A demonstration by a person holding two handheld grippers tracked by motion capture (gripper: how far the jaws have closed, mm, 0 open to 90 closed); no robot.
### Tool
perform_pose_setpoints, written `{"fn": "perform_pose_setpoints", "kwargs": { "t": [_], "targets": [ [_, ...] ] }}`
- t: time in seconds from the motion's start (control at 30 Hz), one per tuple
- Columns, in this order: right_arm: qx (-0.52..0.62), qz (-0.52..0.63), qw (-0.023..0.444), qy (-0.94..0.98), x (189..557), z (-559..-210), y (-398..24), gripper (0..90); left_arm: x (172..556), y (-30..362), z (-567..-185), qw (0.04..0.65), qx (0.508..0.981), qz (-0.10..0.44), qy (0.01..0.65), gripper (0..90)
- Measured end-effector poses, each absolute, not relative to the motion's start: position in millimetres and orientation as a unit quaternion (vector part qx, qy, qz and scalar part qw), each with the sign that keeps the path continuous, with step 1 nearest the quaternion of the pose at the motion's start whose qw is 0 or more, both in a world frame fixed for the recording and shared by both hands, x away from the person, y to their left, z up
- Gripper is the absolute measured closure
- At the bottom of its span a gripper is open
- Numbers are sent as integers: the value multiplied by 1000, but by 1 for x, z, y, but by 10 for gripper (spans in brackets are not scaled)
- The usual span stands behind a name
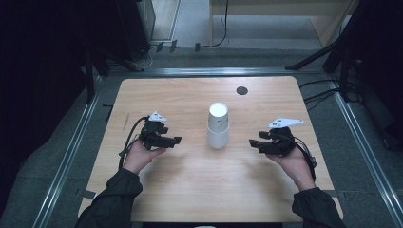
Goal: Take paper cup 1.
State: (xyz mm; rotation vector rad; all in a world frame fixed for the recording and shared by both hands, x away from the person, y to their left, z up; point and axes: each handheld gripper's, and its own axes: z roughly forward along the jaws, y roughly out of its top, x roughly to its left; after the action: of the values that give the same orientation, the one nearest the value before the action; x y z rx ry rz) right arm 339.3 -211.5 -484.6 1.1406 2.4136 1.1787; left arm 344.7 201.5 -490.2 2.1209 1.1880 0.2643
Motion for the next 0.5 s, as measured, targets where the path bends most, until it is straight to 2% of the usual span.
{"fn": "perform_pose_setpoints", "kwargs": {
  "t": [0.1, 0.17, 0.5],
  "targets": [
    [382, 404, 110, 824, 339, -485, -211, 445, 344, 202, -489, 345, 816, 94, 454, 271],
    [379, 406, 109, 825, 338, -485, -212, 482, 344, 202, -490, 350, 817, 83, 451, 296],
    [375, 411, 103, 825, 338, -487, -210, 514, 342, 196, -491, 341, 830, 66, 436, 366]
  ]
}}
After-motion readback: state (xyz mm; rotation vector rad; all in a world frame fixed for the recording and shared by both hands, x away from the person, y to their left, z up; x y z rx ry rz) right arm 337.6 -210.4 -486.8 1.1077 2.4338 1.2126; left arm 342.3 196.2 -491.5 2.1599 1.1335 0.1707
